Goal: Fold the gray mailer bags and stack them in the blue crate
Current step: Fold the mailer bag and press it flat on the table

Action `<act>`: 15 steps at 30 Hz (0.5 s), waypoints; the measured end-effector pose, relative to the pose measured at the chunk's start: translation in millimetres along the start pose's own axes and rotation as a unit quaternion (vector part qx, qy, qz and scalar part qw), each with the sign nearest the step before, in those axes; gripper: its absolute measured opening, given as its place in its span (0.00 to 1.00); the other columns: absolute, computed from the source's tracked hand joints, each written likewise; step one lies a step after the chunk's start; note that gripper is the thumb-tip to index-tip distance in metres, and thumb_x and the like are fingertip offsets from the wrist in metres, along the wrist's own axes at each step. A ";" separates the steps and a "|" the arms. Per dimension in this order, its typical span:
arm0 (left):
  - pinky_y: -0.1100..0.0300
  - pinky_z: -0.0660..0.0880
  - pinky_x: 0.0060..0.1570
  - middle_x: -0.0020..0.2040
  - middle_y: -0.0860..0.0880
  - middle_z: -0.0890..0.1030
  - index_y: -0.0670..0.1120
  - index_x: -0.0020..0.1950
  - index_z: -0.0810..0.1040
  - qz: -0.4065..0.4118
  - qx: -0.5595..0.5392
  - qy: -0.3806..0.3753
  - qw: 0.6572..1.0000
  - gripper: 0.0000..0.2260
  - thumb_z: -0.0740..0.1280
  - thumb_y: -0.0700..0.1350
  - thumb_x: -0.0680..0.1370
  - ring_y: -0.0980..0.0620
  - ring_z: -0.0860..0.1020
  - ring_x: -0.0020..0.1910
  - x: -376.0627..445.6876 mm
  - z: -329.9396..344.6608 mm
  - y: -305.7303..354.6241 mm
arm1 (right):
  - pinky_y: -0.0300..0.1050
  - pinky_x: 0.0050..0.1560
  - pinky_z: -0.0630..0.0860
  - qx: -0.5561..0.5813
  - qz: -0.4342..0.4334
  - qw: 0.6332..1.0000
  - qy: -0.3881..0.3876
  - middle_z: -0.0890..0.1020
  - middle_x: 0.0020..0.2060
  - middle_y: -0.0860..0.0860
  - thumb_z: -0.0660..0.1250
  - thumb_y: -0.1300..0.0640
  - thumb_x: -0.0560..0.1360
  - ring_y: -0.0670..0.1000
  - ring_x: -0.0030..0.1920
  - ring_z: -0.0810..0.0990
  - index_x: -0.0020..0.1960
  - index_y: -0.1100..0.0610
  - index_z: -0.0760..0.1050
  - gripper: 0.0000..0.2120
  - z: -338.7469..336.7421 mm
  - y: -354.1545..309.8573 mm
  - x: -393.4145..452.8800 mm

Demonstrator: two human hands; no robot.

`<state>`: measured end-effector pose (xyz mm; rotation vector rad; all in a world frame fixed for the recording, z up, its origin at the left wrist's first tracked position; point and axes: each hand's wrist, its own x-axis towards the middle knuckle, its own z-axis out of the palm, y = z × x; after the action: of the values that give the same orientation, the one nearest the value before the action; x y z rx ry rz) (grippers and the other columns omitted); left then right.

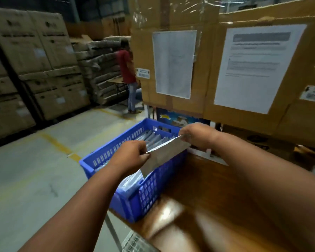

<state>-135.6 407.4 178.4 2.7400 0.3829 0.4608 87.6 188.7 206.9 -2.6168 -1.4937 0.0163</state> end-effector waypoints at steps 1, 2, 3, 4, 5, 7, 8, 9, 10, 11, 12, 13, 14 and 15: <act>0.53 0.74 0.41 0.36 0.54 0.78 0.50 0.37 0.74 -0.018 0.016 -0.005 1.000 0.13 0.75 0.50 0.76 0.50 0.78 0.40 -3.7 -5.0 -14.1 | 0.47 0.52 0.81 -0.025 -0.021 0.999 -0.010 0.83 0.49 0.41 0.68 0.52 0.83 0.46 0.50 0.83 0.53 0.42 0.81 0.05 -2.7 -13.1 20.5; 0.53 0.74 0.41 0.37 0.53 0.78 0.50 0.37 0.74 -0.036 0.039 -0.016 0.998 0.13 0.74 0.51 0.77 0.48 0.78 0.42 -7.8 -9.1 -28.1 | 0.50 0.52 0.81 -0.058 -0.045 0.997 -0.018 0.82 0.49 0.43 0.67 0.51 0.83 0.49 0.50 0.82 0.53 0.43 0.81 0.05 -4.3 -27.7 39.2; 0.53 0.75 0.42 0.38 0.53 0.78 0.51 0.37 0.73 -0.052 0.061 -0.026 0.996 0.13 0.73 0.53 0.77 0.47 0.79 0.43 -11.8 -11.8 -42.2 | 0.52 0.51 0.81 -0.096 -0.067 0.993 -0.025 0.82 0.49 0.45 0.65 0.51 0.83 0.51 0.50 0.82 0.52 0.45 0.80 0.05 -3.3 -40.9 57.4; 0.53 0.75 0.43 0.39 0.52 0.79 0.51 0.37 0.73 -0.067 0.078 -0.035 0.994 0.14 0.73 0.53 0.78 0.47 0.79 0.45 -15.7 -13.4 -55.0 | 0.51 0.50 0.80 -0.129 -0.084 0.988 -0.030 0.82 0.49 0.46 0.64 0.51 0.83 0.53 0.49 0.82 0.49 0.45 0.78 0.06 -0.9 -52.9 73.6; 0.53 0.76 0.43 0.41 0.51 0.80 0.50 0.38 0.74 -0.078 0.086 -0.042 0.992 0.14 0.73 0.54 0.78 0.46 0.80 0.46 -18.7 -14.4 -67.0 | 0.50 0.48 0.79 -0.152 -0.095 0.983 -0.036 0.82 0.49 0.47 0.63 0.50 0.83 0.54 0.48 0.81 0.48 0.44 0.76 0.06 3.1 -64.2 88.9; 0.53 0.77 0.45 0.42 0.50 0.82 0.49 0.38 0.76 -0.100 0.092 -0.069 0.988 0.14 0.73 0.54 0.77 0.45 0.80 0.48 -23.6 -12.9 -87.7 | 0.51 0.47 0.81 -0.184 -0.105 0.975 -0.064 0.82 0.47 0.46 0.63 0.50 0.82 0.54 0.47 0.81 0.47 0.45 0.76 0.06 17.3 -83.1 116.0; 0.53 0.78 0.47 0.41 0.51 0.81 0.49 0.37 0.75 -0.111 0.095 -0.094 0.985 0.14 0.74 0.54 0.77 0.44 0.80 0.48 -25.5 -10.7 -95.0 | 0.52 0.48 0.82 -0.197 -0.108 0.971 -0.087 0.82 0.45 0.45 0.64 0.52 0.81 0.54 0.46 0.81 0.47 0.46 0.76 0.05 25.5 -91.6 126.3; 0.52 0.80 0.49 0.39 0.52 0.79 0.50 0.35 0.74 -0.120 0.099 -0.123 0.980 0.15 0.74 0.54 0.76 0.44 0.80 0.48 -27.4 -7.1 -101.4 | 0.53 0.49 0.82 -0.203 -0.115 0.966 -0.114 0.82 0.44 0.45 0.66 0.53 0.79 0.54 0.45 0.81 0.47 0.47 0.77 0.04 35.5 -98.0 135.6; 0.50 0.81 0.51 0.36 0.54 0.77 0.50 0.34 0.74 -0.129 0.100 -0.150 0.975 0.15 0.74 0.54 0.75 0.45 0.79 0.46 -28.5 -2.7 -107.4 | 0.52 0.50 0.82 -0.207 -0.124 0.960 -0.139 0.83 0.44 0.46 0.67 0.55 0.79 0.55 0.46 0.81 0.48 0.47 0.78 0.03 43.7 -104.8 142.6; 0.49 0.82 0.52 0.34 0.54 0.75 0.50 0.33 0.74 -0.135 0.095 -0.171 0.971 0.15 0.73 0.54 0.74 0.45 0.79 0.44 -28.7 1.4 -111.6 | 0.51 0.50 0.80 -0.207 -0.129 0.956 -0.163 0.83 0.45 0.47 0.67 0.55 0.79 0.55 0.47 0.81 0.49 0.48 0.79 0.04 50.7 -109.1 147.8; 0.49 0.82 0.51 0.32 0.54 0.74 0.50 0.32 0.74 -0.136 0.085 -0.187 0.969 0.15 0.73 0.54 0.73 0.45 0.77 0.42 -27.8 4.8 -113.9 | 0.48 0.49 0.77 -0.206 -0.128 0.952 -0.189 0.82 0.46 0.48 0.67 0.55 0.80 0.55 0.48 0.80 0.50 0.48 0.80 0.04 55.0 -111.2 151.3; 0.50 0.81 0.51 0.31 0.54 0.73 0.51 0.31 0.74 -0.132 0.068 -0.197 0.969 0.15 0.73 0.54 0.74 0.45 0.76 0.41 -26.4 7.3 -114.2 | 0.47 0.48 0.73 -0.204 -0.126 0.948 -0.209 0.81 0.46 0.48 0.67 0.56 0.80 0.55 0.48 0.79 0.49 0.47 0.80 0.05 57.5 -111.0 154.2; 0.53 0.80 0.49 0.31 0.54 0.74 0.51 0.31 0.75 -0.127 0.046 -0.205 0.969 0.15 0.74 0.54 0.74 0.46 0.76 0.39 -24.5 8.5 -112.9 | 0.46 0.48 0.71 -0.206 -0.124 0.944 -0.226 0.80 0.45 0.47 0.68 0.56 0.80 0.55 0.48 0.79 0.48 0.46 0.80 0.06 57.5 -110.8 155.8; 0.55 0.78 0.45 0.31 0.54 0.76 0.51 0.33 0.77 -0.121 0.025 -0.213 0.969 0.14 0.74 0.54 0.74 0.47 0.77 0.39 -21.8 9.0 -110.9 | 0.45 0.48 0.71 -0.209 -0.116 0.941 -0.242 0.79 0.46 0.47 0.68 0.56 0.80 0.54 0.49 0.79 0.47 0.45 0.80 0.06 56.1 -109.6 157.9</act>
<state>-175.0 498.7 123.9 2.6919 0.6062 -0.2011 70.2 385.3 172.5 -2.8740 -2.1747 0.3873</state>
